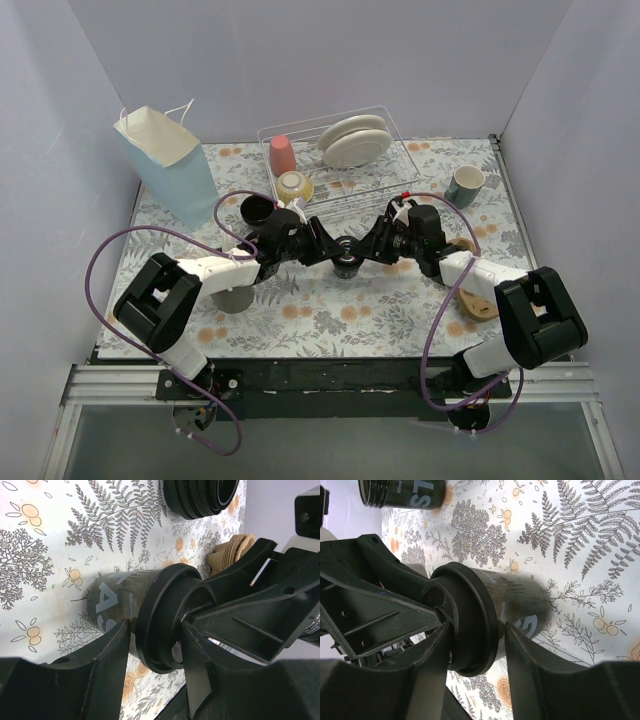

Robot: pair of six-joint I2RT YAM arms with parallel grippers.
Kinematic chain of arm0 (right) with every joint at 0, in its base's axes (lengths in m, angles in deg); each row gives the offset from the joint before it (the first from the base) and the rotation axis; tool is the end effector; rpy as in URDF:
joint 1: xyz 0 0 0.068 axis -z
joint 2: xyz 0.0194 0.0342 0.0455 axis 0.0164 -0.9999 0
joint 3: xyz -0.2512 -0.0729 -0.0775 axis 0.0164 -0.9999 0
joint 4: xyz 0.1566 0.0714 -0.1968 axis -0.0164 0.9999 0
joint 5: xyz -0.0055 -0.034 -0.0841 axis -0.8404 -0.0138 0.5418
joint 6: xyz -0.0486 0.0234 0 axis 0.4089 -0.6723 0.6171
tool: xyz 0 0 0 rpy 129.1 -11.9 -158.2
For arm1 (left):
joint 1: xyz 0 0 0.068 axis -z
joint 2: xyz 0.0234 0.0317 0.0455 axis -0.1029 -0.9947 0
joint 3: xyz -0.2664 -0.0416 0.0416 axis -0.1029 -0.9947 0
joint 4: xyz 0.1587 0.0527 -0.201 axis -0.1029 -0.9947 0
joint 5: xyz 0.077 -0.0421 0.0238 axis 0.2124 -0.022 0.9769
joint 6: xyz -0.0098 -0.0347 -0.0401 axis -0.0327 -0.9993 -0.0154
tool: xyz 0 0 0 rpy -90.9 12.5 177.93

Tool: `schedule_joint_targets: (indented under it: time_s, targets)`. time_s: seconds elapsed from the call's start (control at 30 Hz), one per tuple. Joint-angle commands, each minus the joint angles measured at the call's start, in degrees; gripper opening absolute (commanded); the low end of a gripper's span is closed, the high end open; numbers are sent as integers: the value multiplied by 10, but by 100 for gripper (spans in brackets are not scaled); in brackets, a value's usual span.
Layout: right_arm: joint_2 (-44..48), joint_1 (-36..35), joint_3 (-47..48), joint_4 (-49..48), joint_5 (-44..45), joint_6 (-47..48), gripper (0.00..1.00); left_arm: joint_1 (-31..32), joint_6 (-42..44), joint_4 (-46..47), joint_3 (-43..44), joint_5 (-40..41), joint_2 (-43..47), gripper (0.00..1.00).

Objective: Pack the takeout coffee

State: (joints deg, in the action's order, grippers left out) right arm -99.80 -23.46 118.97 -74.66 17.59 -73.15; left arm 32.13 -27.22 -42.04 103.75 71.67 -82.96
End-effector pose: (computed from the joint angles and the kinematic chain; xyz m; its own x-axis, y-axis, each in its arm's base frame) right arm 0.2606 0.1349 0.1898 -0.8154 0.3307 -0.4752 -0.1945 0.6167 0.7628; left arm 0.2573 -0.2125 0.1836 -0.7393 -0.6514 0.1707 -0.4672 0.3136 -0.8267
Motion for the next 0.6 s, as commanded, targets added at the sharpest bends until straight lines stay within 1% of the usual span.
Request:
schedule_joint_targets:
  time_s: [0.0, 0.03, 0.1, 0.13, 0.2, 0.23, 0.3, 0.4, 0.57]
  targets:
    - [-31, -6, 25, 18, 17, 32, 46, 18, 23, -154, -21, -8, -24, 43]
    - [-36, -6, 38, 31, 18, 56, 45, 18, 35, -162, -6, -7, -18, 47]
    - [-57, -6, 55, 76, 11, 87, 44, 18, 48, -191, 15, -3, -11, 52]
    - [-66, -6, 65, 92, 7, 121, 45, 17, 63, -201, 26, 0, -4, 56]
    - [-88, -6, 93, 135, -1, 150, 44, 14, 79, -236, 64, 6, -2, 59]
    - [-95, -6, 101, 151, -1, 178, 45, 10, 87, -249, 77, 9, 0, 60]
    - [-112, -6, 127, 193, -4, 202, 45, 4, 106, -277, 108, 14, 2, 61]
    - [-121, -5, 144, 211, -7, 230, 43, -9, 127, -306, 136, 22, 10, 60]
    - [-119, -6, 156, 243, 10, 264, 41, -29, 157, -339, 149, 27, 31, 57]
